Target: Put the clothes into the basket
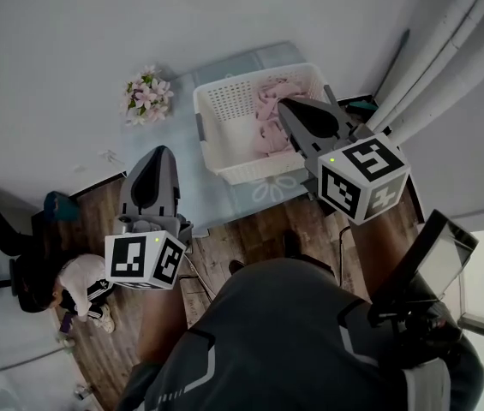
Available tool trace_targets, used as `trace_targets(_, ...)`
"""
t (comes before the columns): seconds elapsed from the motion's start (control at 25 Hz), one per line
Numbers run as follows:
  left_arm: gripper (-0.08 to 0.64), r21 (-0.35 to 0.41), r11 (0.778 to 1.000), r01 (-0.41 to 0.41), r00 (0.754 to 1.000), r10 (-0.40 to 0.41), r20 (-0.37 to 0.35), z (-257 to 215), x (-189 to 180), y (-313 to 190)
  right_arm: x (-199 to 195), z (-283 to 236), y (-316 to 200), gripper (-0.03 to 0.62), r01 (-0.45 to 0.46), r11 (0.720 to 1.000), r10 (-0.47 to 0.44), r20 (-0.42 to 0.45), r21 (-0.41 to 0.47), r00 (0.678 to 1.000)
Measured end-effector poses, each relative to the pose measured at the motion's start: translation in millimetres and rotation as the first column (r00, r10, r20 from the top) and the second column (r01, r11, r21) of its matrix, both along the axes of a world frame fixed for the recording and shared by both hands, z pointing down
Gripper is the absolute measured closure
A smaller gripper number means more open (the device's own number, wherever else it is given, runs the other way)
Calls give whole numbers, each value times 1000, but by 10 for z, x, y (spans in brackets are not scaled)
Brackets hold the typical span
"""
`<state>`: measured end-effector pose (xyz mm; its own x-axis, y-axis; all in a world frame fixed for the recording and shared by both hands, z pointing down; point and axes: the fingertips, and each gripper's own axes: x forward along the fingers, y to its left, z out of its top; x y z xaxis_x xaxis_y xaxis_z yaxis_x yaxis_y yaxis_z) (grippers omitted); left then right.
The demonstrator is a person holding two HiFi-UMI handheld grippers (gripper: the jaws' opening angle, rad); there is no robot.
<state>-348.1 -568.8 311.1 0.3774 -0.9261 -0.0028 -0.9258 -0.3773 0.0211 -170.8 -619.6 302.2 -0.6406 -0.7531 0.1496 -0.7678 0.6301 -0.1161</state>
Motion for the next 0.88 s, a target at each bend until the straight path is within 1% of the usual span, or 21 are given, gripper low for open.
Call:
trace_targets(0.12,552,11,1000,0,1000,1,-10,-44,-66,13,-40,-21,77,577,-15,1000,15,0,-4,1000)
trace_targets(0.28,552,6,999,31,999,-31,-24,-57,-181,15,-61,-44,132,578,-34,999,34,-11,16,999)
trace_targets(0.44,552,9,997,72,993,-71,-89,-76,-305,19,-59,-85,148,578,-56,998,57,-7,41,998)
trace_targets(0.56,552,-1,998,63,993,-63,-103,-90,-315,12,-67,-153,160,578,-50,997,51,-1,59,999)
trace_targets(0.72,552,6,999,44,991,-43,-125,-114,-292,15,-101,-252,148,578,-27,996,26,10,81,1000)
trace_targets(0.88,552,10,999,37,992,-36,-117,-119,-240,25,-116,-261,139,579,-13,996,14,-5,88,1000)
